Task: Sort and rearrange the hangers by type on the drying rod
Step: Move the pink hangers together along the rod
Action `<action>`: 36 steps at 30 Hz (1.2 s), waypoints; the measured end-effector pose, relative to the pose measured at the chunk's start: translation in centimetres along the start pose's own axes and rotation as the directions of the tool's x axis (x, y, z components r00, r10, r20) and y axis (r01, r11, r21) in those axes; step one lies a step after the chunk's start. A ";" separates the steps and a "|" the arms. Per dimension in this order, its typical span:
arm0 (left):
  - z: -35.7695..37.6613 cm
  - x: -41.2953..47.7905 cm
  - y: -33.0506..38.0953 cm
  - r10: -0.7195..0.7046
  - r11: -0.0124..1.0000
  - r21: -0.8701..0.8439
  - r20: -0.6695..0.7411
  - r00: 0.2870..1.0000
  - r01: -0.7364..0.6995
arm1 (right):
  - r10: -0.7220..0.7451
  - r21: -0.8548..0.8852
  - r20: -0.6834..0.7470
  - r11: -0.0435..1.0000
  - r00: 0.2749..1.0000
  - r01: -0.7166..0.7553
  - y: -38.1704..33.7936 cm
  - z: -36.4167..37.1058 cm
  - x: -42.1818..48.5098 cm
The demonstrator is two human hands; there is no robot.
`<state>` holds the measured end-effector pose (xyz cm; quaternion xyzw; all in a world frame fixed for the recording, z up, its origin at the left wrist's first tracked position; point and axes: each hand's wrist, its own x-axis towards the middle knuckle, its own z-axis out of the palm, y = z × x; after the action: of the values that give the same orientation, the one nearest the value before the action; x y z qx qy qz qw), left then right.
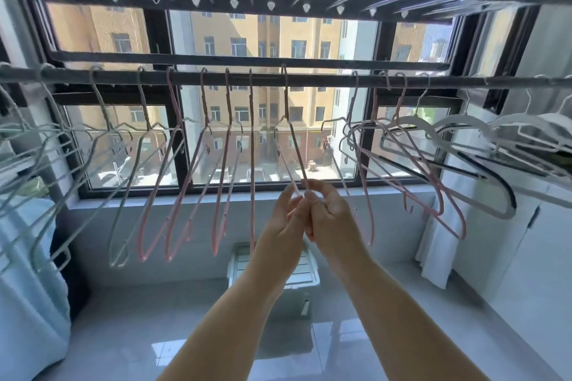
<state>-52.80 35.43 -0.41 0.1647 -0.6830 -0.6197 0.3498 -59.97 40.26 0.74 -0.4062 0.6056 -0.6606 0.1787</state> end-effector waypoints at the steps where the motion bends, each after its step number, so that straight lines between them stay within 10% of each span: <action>1: 0.1 0.1 -0.3 -0.014 1.000 -0.002 -0.010 1.000 0.014 | 0.016 0.029 0.001 0.999 1.000 -0.016 0.2 0.1 -0.1; 6: 1.1 -0.6 -0.4 -0.055 0.998 0.017 -0.023 0.998 0.055 | 0.063 0.001 0.063 0.998 0.996 -0.063 1.2 -0.7 -0.6; 9: 1.5 -0.8 -0.2 -0.040 0.988 0.143 -0.074 0.996 0.051 | -0.026 -0.347 0.023 0.937 0.999 0.032 1.4 -2.8 -1.9; 15: 4.2 -1.6 0.7 0.361 0.914 0.258 -0.171 0.917 -0.312 | -0.400 -0.682 -0.264 0.721 0.878 0.123 1.1 -8.5 -3.0; 20: 7.7 -1.6 0.6 0.270 0.928 0.262 0.024 0.963 -0.266 | 0.053 -0.445 -0.198 0.885 0.979 -0.138 2.1 -9.5 -1.8; 28: 8.1 2.4 -0.2 -0.034 0.958 0.284 -0.058 0.998 0.049 | -0.076 -0.280 -0.098 0.959 0.992 0.046 2.6 -7.9 -1.6; 36: 7.9 3.5 -0.1 -0.024 0.988 0.148 -0.153 0.988 0.047 | -0.100 -0.202 -0.054 0.975 0.993 0.088 2.4 -7.4 -1.1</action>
<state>-60.65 38.89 0.53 0.2491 -0.6966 -0.5582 0.3757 -65.47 45.42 -1.46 -0.4289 0.6542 -0.6169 0.0863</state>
